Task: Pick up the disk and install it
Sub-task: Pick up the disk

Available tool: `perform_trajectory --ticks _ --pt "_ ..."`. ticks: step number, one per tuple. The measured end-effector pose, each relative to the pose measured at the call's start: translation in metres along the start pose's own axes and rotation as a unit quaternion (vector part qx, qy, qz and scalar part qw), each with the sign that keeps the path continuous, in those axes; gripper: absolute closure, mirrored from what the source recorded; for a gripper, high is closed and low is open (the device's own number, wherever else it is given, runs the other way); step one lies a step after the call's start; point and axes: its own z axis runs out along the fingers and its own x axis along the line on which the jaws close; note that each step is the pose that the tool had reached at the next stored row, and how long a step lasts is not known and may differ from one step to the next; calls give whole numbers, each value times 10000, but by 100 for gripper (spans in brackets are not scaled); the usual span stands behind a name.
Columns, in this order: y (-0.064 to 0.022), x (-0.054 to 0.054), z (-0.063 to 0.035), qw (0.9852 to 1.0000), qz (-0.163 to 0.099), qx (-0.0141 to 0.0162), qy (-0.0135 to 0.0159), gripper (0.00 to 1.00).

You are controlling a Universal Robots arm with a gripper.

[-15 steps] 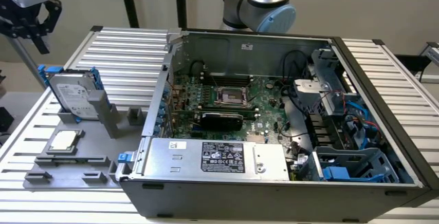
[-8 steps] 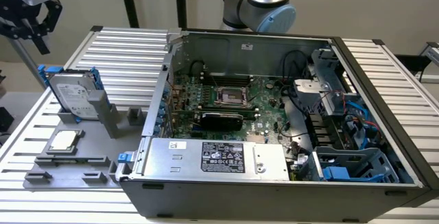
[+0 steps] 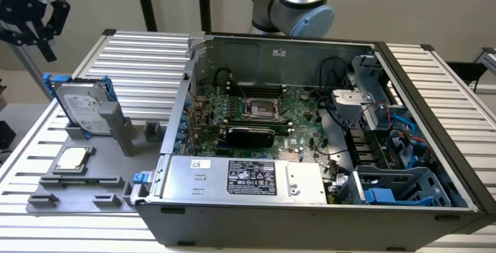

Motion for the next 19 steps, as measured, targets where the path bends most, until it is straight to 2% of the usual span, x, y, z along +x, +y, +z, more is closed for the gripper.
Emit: perform_trajectory --ticks 5,10,13,16,19 --pt "0 0 4 9990 -450 -3 10 89" --pt "0 0 7 9959 -903 -7 20 89" --pt "0 0 8 9931 -1171 -9 27 89" --pt "-1 0 11 9895 -1447 -11 33 89" --pt "0 0 13 9852 -1713 -13 39 89"
